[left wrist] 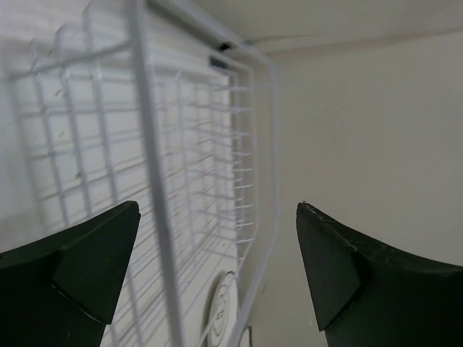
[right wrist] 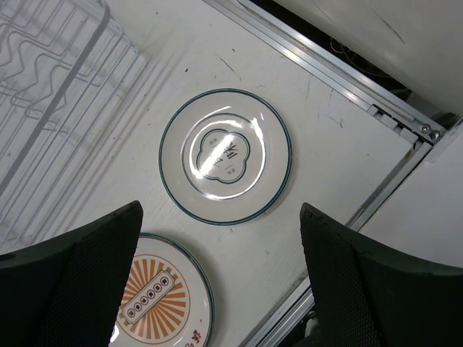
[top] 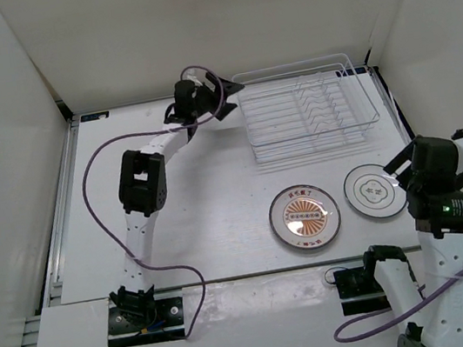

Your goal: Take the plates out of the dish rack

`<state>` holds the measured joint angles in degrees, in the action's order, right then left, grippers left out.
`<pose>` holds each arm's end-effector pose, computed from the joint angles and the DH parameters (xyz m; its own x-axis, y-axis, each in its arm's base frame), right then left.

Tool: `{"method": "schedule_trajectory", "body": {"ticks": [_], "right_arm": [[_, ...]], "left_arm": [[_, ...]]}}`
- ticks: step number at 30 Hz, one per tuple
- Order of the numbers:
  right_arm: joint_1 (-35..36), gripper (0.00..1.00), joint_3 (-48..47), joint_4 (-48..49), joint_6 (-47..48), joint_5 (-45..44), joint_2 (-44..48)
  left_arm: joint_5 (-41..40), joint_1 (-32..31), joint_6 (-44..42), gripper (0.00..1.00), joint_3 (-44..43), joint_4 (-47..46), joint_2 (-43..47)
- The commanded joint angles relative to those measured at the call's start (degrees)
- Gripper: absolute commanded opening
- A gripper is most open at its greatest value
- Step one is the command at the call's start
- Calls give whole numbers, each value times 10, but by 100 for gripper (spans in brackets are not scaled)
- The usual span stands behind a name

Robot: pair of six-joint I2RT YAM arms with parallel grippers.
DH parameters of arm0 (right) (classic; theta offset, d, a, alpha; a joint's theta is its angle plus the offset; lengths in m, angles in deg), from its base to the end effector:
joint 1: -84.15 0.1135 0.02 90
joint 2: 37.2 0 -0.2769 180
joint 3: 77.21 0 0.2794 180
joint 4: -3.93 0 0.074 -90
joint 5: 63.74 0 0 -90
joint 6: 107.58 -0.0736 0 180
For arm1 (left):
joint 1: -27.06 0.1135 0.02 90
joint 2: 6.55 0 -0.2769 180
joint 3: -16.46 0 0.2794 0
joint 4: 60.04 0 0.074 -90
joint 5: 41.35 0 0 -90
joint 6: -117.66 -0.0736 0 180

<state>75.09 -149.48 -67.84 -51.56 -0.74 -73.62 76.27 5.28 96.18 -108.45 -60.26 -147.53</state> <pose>0.1297 -0.0545 0.3596 -0.1991 0.5360 -0.8204 0.7412 0.6300 0.2318 0.5794 -0.2682 0.1725 -0.7842 -0.5746 -0.2344 0.0360 0.3350 -0.9415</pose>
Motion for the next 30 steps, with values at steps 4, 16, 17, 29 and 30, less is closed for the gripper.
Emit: {"method": "schedule_trajectory", "body": {"ticks": [4, 16, 17, 29, 30], "right_arm": [[37, 90, -81, 50, 66, -15, -7], [152, 90, -164, 0, 107, -2, 1], [162, 90, -175, -8, 96, 4, 5], [171, 90, -205, -141, 23, 27, 6], [172, 90, -191, -141, 22, 41, 14]], "left_arm": [[119, 20, -22, 100, -53, -18, 110], [-190, 51, -414, 100, 440, 498, 667], [-174, 88, -408, 100, 467, 498, 727], [-244, 147, -427, 100, 673, 647, 1063], [-251, 147, -431, 100, 680, 650, 1071]]}}
